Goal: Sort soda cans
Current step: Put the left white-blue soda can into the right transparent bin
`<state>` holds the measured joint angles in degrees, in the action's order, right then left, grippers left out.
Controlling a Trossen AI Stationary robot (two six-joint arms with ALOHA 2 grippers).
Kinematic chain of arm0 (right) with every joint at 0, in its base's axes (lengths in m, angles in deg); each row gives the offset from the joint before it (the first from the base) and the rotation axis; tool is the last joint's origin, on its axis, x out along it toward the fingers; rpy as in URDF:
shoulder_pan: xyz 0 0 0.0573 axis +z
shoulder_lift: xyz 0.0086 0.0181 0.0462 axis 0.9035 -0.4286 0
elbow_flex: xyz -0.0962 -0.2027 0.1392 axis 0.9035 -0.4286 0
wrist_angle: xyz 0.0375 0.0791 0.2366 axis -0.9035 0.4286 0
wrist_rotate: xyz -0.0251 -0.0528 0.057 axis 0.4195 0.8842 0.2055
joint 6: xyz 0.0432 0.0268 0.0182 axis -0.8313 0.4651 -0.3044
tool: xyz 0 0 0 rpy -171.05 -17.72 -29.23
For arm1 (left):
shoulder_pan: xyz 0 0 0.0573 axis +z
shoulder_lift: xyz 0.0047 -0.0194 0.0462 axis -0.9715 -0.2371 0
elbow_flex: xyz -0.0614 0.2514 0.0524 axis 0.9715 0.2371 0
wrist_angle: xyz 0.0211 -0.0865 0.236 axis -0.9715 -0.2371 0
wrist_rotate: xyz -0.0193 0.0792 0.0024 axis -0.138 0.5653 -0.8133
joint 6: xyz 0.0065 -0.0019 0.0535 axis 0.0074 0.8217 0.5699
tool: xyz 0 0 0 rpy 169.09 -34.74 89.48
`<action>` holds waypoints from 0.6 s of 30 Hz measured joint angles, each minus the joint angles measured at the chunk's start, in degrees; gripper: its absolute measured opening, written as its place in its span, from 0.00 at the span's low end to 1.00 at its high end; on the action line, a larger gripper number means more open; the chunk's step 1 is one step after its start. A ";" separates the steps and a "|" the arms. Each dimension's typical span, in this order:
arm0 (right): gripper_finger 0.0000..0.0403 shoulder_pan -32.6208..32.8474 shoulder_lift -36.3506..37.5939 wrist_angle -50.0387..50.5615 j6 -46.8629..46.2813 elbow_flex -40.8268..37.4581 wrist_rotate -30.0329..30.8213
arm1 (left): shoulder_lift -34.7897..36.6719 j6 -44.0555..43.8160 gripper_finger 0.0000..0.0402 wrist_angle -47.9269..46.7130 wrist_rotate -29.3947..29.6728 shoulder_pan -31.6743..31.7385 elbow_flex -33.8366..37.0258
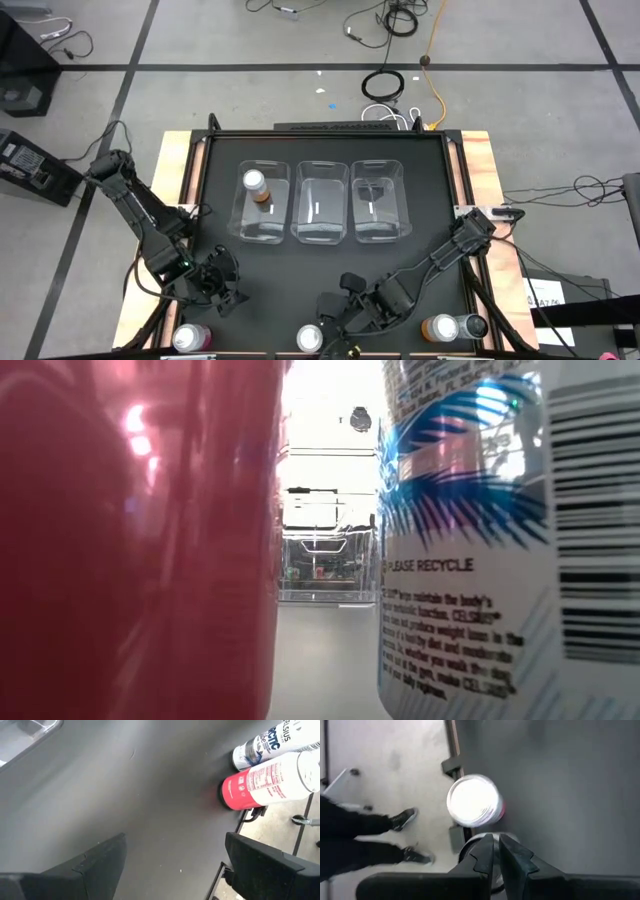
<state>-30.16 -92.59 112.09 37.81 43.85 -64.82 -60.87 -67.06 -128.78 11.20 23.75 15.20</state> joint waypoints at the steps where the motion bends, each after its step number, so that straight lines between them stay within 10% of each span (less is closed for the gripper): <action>1: 0.05 -0.08 0.00 0.06 -0.08 0.00 -1.20 | 0.00 0.00 0.86 -0.01 0.05 0.00 0.00; 18: 0.54 0.09 0.31 0.79 2.23 0.00 -6.31 | 0.00 0.07 0.86 -0.03 1.99 0.00 0.02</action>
<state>-30.07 -92.28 112.89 40.04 43.85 -71.13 -60.87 -66.99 -128.81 13.18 23.75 15.22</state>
